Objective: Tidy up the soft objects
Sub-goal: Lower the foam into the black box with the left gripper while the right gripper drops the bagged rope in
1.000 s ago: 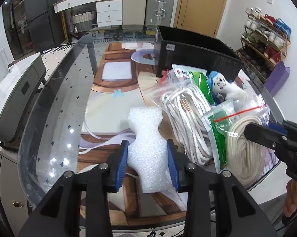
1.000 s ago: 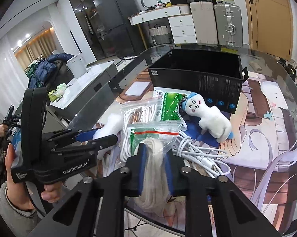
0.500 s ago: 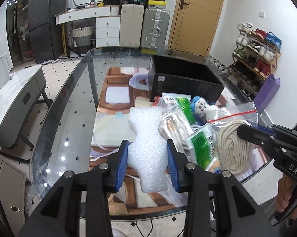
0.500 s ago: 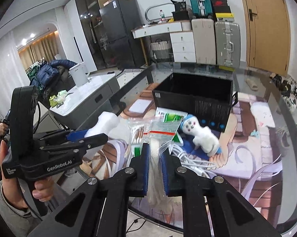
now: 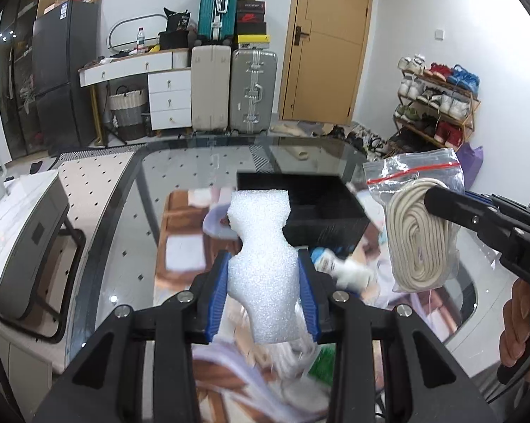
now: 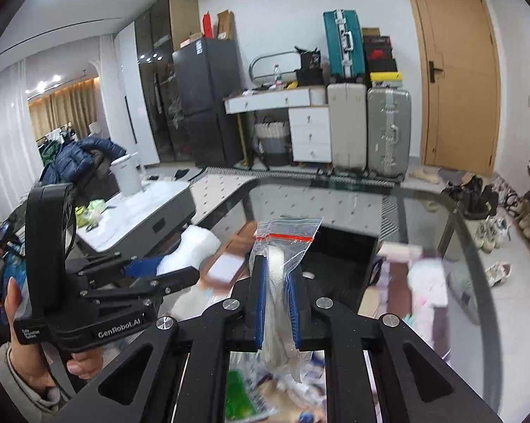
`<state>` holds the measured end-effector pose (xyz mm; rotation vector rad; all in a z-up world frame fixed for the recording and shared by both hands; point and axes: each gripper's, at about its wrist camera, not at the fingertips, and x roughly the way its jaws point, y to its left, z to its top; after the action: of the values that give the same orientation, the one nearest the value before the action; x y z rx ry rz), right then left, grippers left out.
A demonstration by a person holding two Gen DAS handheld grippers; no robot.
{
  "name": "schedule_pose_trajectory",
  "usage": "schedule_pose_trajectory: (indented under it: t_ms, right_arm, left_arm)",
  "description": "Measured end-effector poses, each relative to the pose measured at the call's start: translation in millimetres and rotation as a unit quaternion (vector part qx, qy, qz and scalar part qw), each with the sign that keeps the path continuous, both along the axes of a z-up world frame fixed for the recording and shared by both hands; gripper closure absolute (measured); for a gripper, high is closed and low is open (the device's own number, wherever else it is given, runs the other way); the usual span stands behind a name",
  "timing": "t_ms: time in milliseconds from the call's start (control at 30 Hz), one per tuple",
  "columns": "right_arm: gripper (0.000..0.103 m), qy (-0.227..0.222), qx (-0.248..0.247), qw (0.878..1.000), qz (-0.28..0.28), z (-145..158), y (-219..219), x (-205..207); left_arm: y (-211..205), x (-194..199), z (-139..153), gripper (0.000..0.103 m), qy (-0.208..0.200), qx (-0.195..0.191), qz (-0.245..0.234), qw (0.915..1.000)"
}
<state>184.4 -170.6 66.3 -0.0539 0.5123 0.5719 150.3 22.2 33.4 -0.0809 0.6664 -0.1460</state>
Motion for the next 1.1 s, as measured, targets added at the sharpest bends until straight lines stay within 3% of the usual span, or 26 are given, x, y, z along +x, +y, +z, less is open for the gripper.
schedule_pose_trajectory:
  t_ms: [200, 467, 800, 1100]
  right_arm:
    - [0.092, -0.028, -0.015, 0.999, -0.018, 17.4, 6.5, 33.9]
    - [0.092, -0.019, -0.032, 0.998, -0.04, 11.0, 17.1, 91.3]
    - [0.092, 0.052, -0.047, 0.995, -0.065, -40.9, 23.8, 173.8]
    - [0.092, 0.101, -0.069, 0.991, -0.051, -79.9, 30.5, 188.1]
  left_arm:
    - [-7.8, 38.1, 11.0, 0.067, -0.005, 0.0, -0.004, 1.0]
    - [-19.0, 79.9, 7.5, 0.067, 0.002, 0.001, -0.008, 1.0]
    - [-29.8, 120.3, -26.8, 0.068, 0.046, -0.002, -0.006, 0.9989]
    - [-42.4, 138.6, -46.9, 0.068, 0.079, 0.013, -0.01, 0.9968]
